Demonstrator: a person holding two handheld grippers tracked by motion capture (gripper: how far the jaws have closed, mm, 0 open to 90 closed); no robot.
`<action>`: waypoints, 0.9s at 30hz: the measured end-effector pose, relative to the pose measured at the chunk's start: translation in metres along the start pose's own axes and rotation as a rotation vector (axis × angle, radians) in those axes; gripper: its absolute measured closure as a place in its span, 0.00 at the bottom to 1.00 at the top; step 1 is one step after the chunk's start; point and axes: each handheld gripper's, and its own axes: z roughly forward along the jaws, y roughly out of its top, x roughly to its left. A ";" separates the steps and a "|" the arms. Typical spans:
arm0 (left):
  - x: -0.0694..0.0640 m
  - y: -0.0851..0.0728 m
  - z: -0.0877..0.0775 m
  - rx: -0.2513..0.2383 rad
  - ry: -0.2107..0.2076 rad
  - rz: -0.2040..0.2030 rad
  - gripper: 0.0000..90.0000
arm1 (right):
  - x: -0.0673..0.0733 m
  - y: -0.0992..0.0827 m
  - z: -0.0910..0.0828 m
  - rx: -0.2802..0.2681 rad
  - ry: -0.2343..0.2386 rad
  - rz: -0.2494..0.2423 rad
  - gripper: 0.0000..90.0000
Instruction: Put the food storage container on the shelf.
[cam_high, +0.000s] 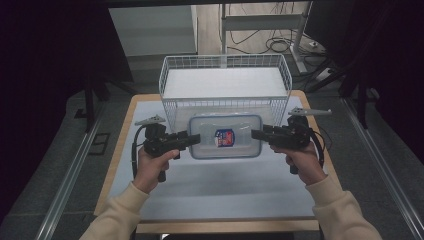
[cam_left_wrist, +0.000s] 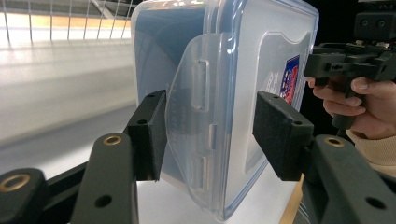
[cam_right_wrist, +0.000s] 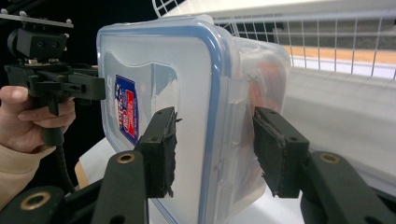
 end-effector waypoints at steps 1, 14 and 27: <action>0.000 0.002 0.000 -0.002 0.001 0.005 0.52 | 0.000 0.003 -0.001 0.000 0.000 -0.002 0.57; -0.008 0.049 -0.009 -0.031 0.006 0.046 0.52 | 0.005 0.044 -0.005 -0.034 -0.005 -0.031 0.57; -0.001 0.087 -0.009 -0.051 -0.004 0.054 0.52 | 0.003 0.087 -0.004 -0.033 -0.012 -0.052 0.57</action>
